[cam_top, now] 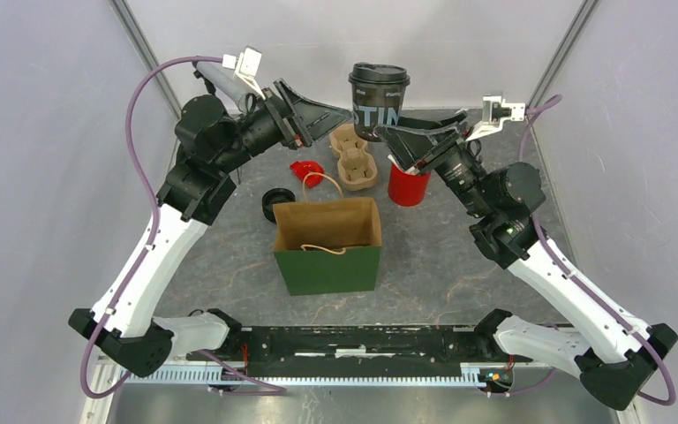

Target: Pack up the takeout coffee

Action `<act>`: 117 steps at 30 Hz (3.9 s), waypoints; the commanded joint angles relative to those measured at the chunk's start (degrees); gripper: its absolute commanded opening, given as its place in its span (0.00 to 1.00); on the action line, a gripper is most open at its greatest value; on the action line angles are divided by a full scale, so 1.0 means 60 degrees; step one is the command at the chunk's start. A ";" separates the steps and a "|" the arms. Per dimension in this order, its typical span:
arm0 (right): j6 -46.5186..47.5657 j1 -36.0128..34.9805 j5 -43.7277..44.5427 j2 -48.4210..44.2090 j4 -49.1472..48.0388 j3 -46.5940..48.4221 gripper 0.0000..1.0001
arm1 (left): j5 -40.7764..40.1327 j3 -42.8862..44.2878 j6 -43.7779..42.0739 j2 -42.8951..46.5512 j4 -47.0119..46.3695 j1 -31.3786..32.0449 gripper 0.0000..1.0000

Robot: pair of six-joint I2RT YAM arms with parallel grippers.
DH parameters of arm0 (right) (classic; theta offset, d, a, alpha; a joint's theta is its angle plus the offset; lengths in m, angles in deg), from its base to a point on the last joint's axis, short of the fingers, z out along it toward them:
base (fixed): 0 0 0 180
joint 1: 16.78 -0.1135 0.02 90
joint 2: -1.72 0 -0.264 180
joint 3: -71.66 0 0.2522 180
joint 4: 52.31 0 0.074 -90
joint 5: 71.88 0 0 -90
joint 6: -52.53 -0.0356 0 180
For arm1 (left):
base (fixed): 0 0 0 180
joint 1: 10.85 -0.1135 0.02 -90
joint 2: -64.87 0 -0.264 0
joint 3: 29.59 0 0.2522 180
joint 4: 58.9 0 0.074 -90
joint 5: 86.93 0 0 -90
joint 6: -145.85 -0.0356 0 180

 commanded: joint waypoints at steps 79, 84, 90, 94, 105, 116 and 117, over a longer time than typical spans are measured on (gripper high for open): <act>0.1855 0.0085 -0.4665 0.3074 1.0037 0.6696 0.96 | 0.0427 0.1188 -1.2622 0.0834 0.6583 0.1058 0.58; 0.1756 0.0059 -0.4761 0.3180 0.9978 0.6638 0.98 | 0.0276 0.1229 -1.2838 0.0736 0.6782 0.1058 0.58; 0.1885 -0.0158 -0.4750 0.3507 1.0240 0.6653 0.98 | 0.0239 0.1245 -1.2891 0.0713 0.6820 0.1072 0.57; 0.2176 -0.0393 -0.4511 0.3749 1.0671 0.6828 0.98 | 0.0235 0.1244 -1.2878 0.0680 0.6818 0.1073 0.56; 0.2429 -0.0476 -0.4105 0.3897 1.0898 0.7094 0.98 | 0.0156 0.1289 -1.3161 0.0666 0.7083 0.1088 0.53; 0.2674 -0.0476 -0.3793 0.4024 1.1392 0.7430 0.98 | -0.0025 0.1317 -1.3288 0.0731 0.7229 0.1102 0.53; 0.2663 -0.0474 -0.3856 0.3999 1.1322 0.7364 0.98 | -0.0032 0.1318 -1.3292 0.0733 0.7228 0.1109 0.53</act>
